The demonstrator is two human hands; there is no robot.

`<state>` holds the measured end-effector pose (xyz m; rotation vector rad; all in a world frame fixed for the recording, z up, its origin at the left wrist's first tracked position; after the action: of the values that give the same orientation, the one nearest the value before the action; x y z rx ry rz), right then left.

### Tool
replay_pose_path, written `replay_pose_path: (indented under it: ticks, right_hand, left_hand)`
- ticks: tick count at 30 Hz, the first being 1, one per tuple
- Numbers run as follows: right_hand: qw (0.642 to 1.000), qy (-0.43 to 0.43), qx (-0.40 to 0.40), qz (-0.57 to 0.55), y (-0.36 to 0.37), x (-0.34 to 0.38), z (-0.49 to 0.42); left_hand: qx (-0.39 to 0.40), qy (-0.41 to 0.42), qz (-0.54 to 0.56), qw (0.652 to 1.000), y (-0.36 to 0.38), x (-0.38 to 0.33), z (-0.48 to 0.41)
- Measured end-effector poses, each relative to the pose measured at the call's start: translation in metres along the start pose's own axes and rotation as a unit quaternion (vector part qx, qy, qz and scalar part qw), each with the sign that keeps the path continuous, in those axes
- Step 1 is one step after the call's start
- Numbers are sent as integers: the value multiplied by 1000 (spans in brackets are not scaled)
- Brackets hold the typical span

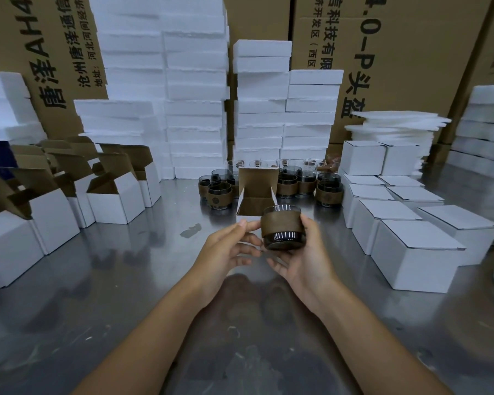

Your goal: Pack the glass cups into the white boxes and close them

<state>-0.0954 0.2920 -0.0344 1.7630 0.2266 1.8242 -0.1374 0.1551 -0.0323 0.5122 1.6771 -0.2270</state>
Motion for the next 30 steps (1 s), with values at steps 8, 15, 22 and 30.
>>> replay_pose_path:
  ticks: [8, 15, 22, 30]
  right_hand:
    - [999, 2, -4, 37, 0, -2, 0]
    - [985, -101, -39, 135, 4, -3, 5]
    - [961, -210, -8, 181, 5, -5, 11]
    - [933, -266, -38, 238, 2, -9, 7]
  left_hand:
    - [10, 8, 12, 1000, -2, 2, -2]
    - [5, -12, -4, 1000, -1, 5, -3]
    - [20, -27, -1, 999, 1, 5, -2]
    - [54, -52, 5, 997, 2, 6, -2]
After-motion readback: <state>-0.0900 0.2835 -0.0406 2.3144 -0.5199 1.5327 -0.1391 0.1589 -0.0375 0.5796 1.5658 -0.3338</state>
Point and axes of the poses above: each hand's wrist, its own z-axis away from the middle knuckle, its own y-axis out of the palm, x = y × z, the point moved 1 cm from there along -z, towards the middle knuckle, and after that the axes turned 3 degrees about -x, right-handed, at the moved point
